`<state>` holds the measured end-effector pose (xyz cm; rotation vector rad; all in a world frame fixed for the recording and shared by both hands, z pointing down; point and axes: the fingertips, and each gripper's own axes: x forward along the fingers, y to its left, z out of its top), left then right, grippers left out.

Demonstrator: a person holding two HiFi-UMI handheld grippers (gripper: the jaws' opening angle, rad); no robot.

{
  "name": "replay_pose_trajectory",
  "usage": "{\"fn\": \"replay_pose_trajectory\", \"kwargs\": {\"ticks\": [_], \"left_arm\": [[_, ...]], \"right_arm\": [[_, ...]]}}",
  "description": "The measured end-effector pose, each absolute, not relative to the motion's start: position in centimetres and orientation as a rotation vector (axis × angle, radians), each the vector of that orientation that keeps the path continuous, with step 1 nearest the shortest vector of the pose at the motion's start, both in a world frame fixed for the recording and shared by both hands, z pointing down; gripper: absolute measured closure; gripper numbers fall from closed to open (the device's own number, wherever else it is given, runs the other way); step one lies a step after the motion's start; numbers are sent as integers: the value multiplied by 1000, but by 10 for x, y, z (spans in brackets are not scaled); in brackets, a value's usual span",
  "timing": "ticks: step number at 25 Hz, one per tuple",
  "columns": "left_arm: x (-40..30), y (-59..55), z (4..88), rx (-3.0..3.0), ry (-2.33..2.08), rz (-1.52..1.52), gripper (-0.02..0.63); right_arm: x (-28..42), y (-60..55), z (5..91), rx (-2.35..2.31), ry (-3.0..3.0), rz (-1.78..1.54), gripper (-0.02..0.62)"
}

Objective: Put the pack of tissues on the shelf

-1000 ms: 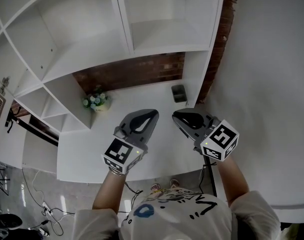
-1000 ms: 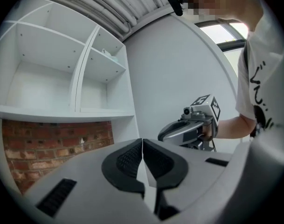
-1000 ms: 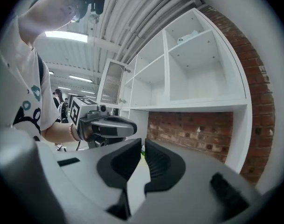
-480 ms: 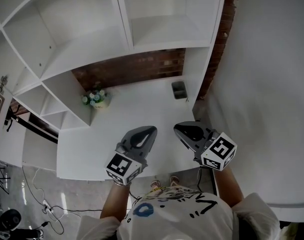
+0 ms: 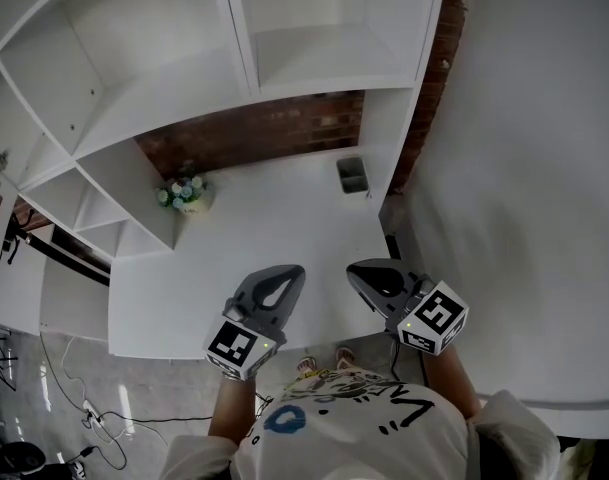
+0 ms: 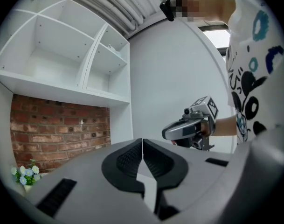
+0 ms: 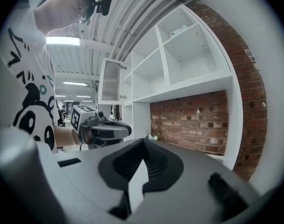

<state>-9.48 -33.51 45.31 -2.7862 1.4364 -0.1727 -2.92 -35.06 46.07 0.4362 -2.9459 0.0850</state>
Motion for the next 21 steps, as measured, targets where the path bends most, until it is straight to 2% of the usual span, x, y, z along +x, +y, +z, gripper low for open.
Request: {"fn": "replay_pose_trajectory", "kwargs": {"ticks": [21], "left_arm": [[-82, -322, 459, -2829, 1432, -141, 586]], "right_arm": [[-32, -325, 469, 395, -2942, 132, 569]]}}
